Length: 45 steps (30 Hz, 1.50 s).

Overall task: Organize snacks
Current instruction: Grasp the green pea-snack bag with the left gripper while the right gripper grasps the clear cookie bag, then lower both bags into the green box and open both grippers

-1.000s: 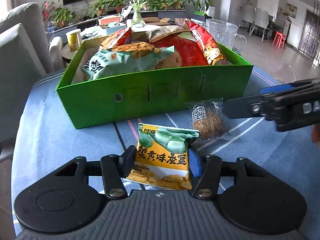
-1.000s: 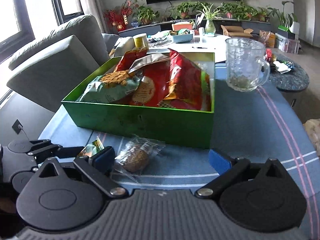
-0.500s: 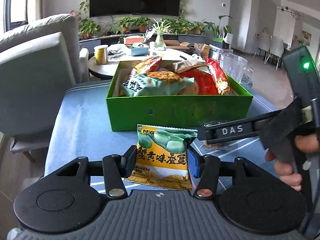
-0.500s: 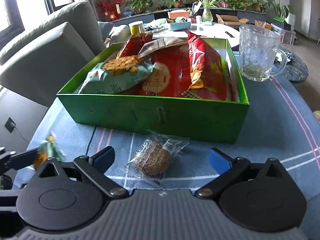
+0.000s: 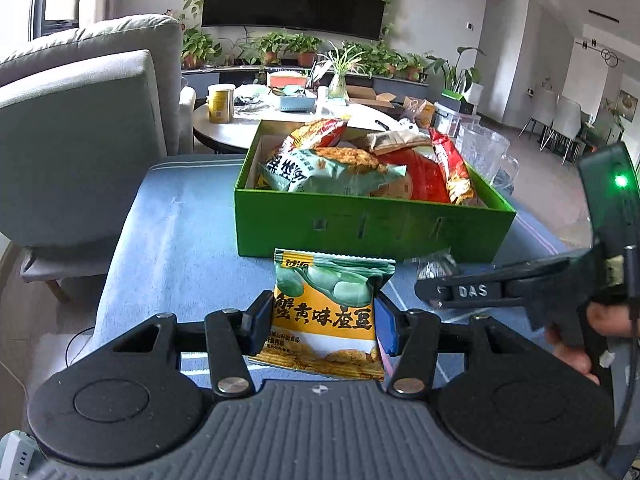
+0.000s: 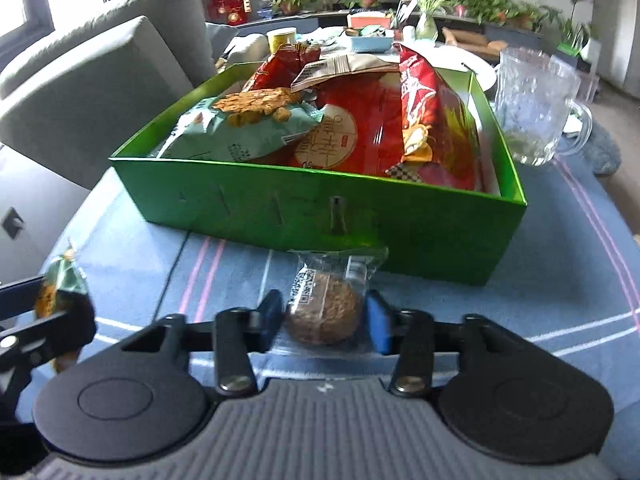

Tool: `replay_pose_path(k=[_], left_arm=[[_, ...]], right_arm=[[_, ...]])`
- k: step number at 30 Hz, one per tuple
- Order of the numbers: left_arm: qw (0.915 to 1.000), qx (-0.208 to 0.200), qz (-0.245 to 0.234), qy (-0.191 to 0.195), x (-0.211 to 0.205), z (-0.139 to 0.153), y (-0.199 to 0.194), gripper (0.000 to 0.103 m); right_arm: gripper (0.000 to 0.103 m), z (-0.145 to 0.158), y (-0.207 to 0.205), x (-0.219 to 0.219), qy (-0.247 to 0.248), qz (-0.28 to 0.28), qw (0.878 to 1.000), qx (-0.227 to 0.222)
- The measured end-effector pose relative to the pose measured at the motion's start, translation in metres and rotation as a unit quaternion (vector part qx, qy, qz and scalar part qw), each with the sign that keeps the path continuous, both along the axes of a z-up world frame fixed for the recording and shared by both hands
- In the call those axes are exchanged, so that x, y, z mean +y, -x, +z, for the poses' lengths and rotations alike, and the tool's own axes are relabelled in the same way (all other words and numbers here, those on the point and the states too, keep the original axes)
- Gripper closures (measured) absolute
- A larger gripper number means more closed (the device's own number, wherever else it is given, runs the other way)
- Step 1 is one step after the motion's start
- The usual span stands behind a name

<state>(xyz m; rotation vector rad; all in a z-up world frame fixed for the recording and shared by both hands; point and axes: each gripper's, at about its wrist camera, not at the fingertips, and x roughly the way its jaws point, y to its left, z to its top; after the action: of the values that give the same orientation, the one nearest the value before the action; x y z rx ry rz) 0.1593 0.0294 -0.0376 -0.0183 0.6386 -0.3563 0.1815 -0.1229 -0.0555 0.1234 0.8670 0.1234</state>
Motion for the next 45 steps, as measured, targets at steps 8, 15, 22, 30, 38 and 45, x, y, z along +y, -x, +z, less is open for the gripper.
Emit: replay_pose_path(k=[8, 15, 22, 30, 38, 45], left_arm=[[1.0000, -0.007, -0.004, 0.003, -0.007, 0.008, 0.000, 0.054], [0.9998, -0.015, -0.004, 0.010, -0.015, 0.019, -0.005, 0.054], [0.9988, -0.047, -0.014, 0.010, -0.035, 0.046, -0.024, 0.054], [0.9971, -0.073, 0.001, 0.021, -0.047, 0.076, -0.061, 0.054], [0.9975, -0.067, 0.017, 0.016, -0.062, 0.068, -0.099, 0.054], [0.9982, -0.055, 0.024, 0.007, -0.066, 0.056, -0.129, 0.054]], right_arm=[[0.019, 0.016, 0.017, -0.016, -0.038, 0.014, 0.999, -0.008], [0.019, 0.050, 0.035, -0.019, -0.063, 0.036, 0.996, -0.057], [0.019, 0.075, 0.029, -0.022, -0.078, 0.028, 0.992, -0.096], [0.019, 0.106, 0.001, -0.031, -0.081, 0.011, 0.987, -0.141], [0.019, 0.095, -0.027, -0.035, -0.082, -0.017, 0.988, -0.129], [0.019, 0.087, -0.045, -0.040, -0.090, -0.028, 0.988, -0.121]])
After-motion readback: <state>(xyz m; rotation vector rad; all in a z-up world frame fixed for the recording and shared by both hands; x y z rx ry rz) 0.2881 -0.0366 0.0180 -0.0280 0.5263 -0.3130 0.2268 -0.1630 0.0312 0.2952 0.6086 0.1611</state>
